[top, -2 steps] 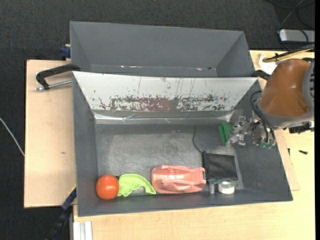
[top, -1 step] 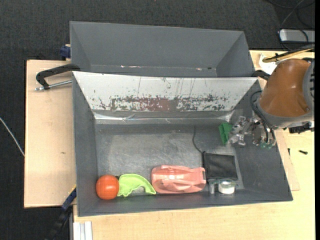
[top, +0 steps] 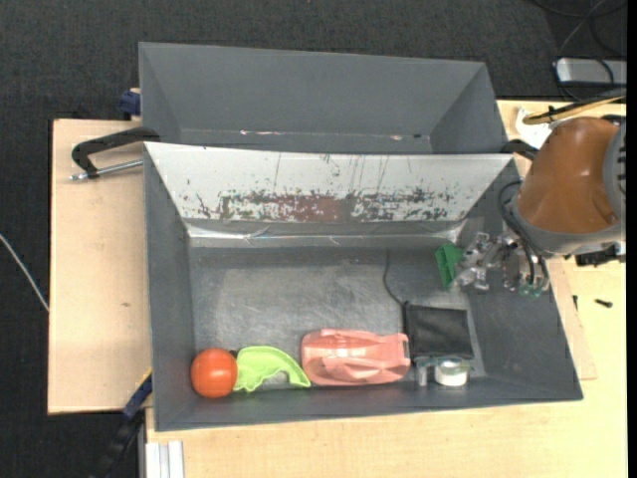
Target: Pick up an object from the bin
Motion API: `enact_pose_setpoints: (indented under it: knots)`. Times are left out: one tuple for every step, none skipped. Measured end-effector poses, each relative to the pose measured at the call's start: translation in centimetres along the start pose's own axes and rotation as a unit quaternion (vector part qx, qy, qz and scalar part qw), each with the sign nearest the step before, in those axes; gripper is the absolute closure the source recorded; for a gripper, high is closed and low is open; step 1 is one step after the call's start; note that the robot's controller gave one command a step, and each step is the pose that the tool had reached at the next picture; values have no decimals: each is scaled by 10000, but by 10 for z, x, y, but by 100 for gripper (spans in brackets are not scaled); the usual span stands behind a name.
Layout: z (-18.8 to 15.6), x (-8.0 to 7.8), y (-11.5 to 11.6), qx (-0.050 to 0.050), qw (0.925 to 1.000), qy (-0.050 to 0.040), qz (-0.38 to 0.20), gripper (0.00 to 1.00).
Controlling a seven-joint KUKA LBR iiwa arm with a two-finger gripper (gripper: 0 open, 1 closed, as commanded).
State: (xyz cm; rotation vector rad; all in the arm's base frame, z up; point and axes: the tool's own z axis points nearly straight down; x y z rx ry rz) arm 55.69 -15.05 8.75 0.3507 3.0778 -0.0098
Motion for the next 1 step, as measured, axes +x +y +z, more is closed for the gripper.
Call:
enact_pose_setpoints:
  knots:
    - [-32, 11, 13, -1, 9986, 195, 493, 100]
